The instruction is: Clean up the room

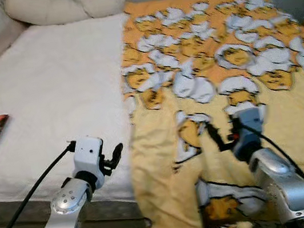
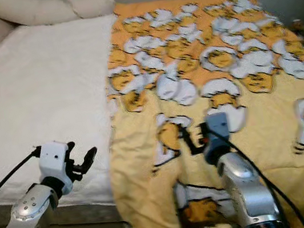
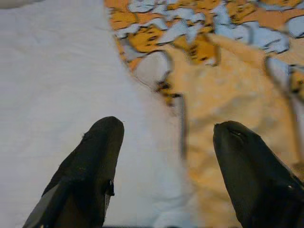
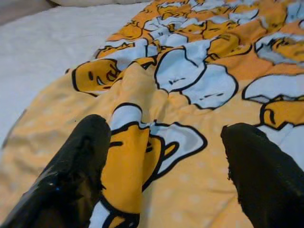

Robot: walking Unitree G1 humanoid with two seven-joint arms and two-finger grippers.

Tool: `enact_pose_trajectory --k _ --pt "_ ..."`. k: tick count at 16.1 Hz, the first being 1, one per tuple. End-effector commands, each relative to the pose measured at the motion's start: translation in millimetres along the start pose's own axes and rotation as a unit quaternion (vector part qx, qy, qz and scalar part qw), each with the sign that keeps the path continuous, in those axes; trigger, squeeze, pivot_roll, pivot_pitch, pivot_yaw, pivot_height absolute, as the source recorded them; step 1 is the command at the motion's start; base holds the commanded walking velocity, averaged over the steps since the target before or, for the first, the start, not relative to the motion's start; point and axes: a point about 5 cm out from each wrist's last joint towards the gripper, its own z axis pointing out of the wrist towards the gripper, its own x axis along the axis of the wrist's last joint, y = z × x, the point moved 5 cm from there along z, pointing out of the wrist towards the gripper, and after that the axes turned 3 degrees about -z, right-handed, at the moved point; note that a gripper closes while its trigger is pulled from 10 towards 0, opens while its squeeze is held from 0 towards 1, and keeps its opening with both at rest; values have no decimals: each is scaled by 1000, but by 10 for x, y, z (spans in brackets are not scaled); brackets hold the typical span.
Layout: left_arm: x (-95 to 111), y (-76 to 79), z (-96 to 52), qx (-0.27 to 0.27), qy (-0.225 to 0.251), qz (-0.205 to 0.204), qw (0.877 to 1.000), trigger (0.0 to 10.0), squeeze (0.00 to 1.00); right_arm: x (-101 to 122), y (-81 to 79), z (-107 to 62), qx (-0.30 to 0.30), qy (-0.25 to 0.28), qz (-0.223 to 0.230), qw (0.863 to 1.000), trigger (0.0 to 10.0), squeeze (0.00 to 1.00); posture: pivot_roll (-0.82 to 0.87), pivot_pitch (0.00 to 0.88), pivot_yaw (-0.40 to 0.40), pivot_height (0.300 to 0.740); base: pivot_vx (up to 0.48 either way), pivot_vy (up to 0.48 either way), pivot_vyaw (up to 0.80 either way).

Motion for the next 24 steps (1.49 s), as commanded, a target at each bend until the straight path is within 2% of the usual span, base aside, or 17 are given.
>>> enact_pose_trajectory --k 1,5,7,9,11,14,16,18,20,21,22,24 --pt "-22 -73 -3 12 -5 9 1000 10000 0 -70 -35 11 -12 -6 -1 1000 10000 1000 31 0 45 740 0 439 0" --pt "-21 -119 -2 19 -5 15 1000 10000 0 -129 -62 41 -27 -17 34 999 10000 1000 38 0 42 740 0 458 0" --pt "-22 -126 1 20 -5 15 1000 10000 0 -122 -59 49 -32 -13 34 999 10000 1000 38 0 42 740 0 463 0" --pt "-23 -110 16 14 -7 19 1000 10000 0 -110 -70 50 -23 -6 15 1000 10000 1000 43 0 43 740 0 461 0" --pt "-17 -120 17 12 -7 21 1000 10000 0 -124 7 54 -55 1 41 998 10000 1000 48 0 48 740 0 463 0" --pt "-7 -142 23 10 -7 25 1000 10000 0 -102 3 66 -59 5 47 997 10000 1000 49 0 52 740 0 465 0" --pt "21 -157 58 10 -4 46 999 10000 0 -129 -18 75 -62 -4 43 997 10000 1000 40 0 58 740 0 -394 0" --pt "21 -157 72 14 -3 36 999 10000 0 -115 -10 64 -64 -2 40 997 10000 1000 37 0 58 740 0 -480 0" --pt "33 -166 73 24 5 5 1000 10000 0 -78 3 66 -63 1 27 998 10000 1000 35 0 57 740 0 0 0" --pt "37 -176 75 28 7 2 1000 10000 0 -49 -20 76 -56 4 24 998 10000 420 36 0 54 740 0 0 0" --pt "27 -187 78 34 6 -3 999 10000 0 -18 -48 88 -46 9 19 999 10000 0 38 0 49 740 0 0 0" --pt "22 -185 74 37 11 -15 999 10000 0 8 -87 102 -32 12 15 999 10000 0 41 0 41 740 0 0 0"
